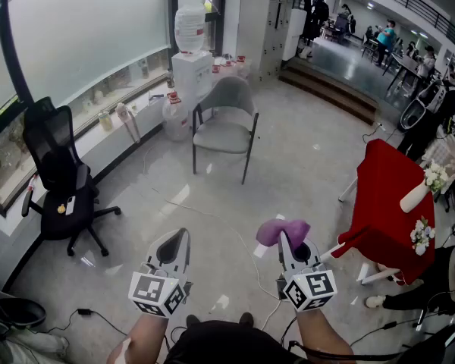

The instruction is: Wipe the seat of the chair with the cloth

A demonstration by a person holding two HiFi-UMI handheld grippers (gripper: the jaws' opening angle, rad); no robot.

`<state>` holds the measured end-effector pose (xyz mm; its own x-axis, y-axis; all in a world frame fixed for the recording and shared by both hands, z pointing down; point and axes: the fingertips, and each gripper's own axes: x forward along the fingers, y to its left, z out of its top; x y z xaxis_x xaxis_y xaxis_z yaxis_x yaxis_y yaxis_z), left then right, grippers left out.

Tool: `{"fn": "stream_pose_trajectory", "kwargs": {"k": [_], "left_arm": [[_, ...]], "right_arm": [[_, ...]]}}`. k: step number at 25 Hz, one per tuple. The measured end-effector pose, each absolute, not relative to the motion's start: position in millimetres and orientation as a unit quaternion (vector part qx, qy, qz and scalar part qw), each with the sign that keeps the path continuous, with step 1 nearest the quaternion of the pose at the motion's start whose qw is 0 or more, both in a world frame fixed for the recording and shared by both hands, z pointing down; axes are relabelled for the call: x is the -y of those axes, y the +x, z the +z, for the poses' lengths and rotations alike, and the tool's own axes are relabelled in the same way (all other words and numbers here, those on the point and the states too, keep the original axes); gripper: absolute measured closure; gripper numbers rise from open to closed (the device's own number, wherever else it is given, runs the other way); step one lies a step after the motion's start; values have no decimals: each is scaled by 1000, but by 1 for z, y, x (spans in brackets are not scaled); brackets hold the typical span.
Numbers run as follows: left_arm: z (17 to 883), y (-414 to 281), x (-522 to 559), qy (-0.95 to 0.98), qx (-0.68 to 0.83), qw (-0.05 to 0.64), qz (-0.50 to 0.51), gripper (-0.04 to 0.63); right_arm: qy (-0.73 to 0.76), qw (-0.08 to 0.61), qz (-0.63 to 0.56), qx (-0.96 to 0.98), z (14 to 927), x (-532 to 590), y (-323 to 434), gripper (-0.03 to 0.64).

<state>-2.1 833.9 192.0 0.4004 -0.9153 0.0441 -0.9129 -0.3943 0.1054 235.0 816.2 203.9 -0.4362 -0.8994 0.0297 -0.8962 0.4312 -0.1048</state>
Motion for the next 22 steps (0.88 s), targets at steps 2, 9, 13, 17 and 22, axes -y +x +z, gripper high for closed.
{"fn": "stream_pose_trajectory", "kwargs": {"k": [2, 9, 13, 17, 22], "left_arm": [[193, -1, -834, 836, 546, 56, -9, 598], [197, 2, -837, 839, 540, 58, -5, 598], [196, 2, -838, 839, 541, 56, -2, 598], [197, -1, -838, 838, 542, 61, -2, 598], [198, -9, -843, 838, 542, 61, -4, 598]], "right_arm": [[-531, 14, -53, -846, 205, -816, 235, 583], [-530, 14, -51, -846, 206, -818, 234, 583], [-531, 15, -52, -846, 205, -816, 234, 583], [-528, 23, -59, -847, 204, -815, 231, 583], [-522, 20, -55, -851, 205, -817, 219, 583]]}}
